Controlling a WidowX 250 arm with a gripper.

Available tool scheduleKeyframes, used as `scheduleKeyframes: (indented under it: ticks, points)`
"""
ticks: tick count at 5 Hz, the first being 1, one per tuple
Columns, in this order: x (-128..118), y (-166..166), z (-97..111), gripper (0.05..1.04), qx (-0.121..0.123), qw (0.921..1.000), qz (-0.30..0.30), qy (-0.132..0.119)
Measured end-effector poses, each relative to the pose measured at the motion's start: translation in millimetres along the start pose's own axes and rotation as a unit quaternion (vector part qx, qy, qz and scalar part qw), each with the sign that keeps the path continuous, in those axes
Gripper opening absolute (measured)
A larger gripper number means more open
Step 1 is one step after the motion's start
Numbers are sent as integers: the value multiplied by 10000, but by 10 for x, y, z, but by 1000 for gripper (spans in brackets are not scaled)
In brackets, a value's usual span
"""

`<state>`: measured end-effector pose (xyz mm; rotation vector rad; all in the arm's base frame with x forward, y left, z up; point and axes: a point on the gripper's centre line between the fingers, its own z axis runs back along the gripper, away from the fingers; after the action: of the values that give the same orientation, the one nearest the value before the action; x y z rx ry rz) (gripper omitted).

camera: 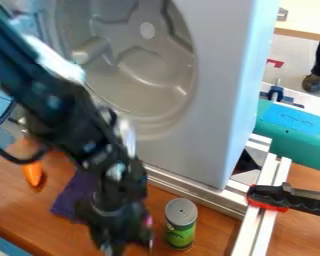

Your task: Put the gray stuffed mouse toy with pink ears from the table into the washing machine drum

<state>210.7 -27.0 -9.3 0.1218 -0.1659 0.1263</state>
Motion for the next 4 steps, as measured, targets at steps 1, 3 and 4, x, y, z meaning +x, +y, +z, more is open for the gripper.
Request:
scheduleKeyframes:
  ticks: [1,3,4]
  points:
    - [120,103,419,183,3,9985,233,-502]
    - [723,447,649,139,2,9882,633,-1397]
    - [1022,564,589,139,-7,9852,658,-1580]
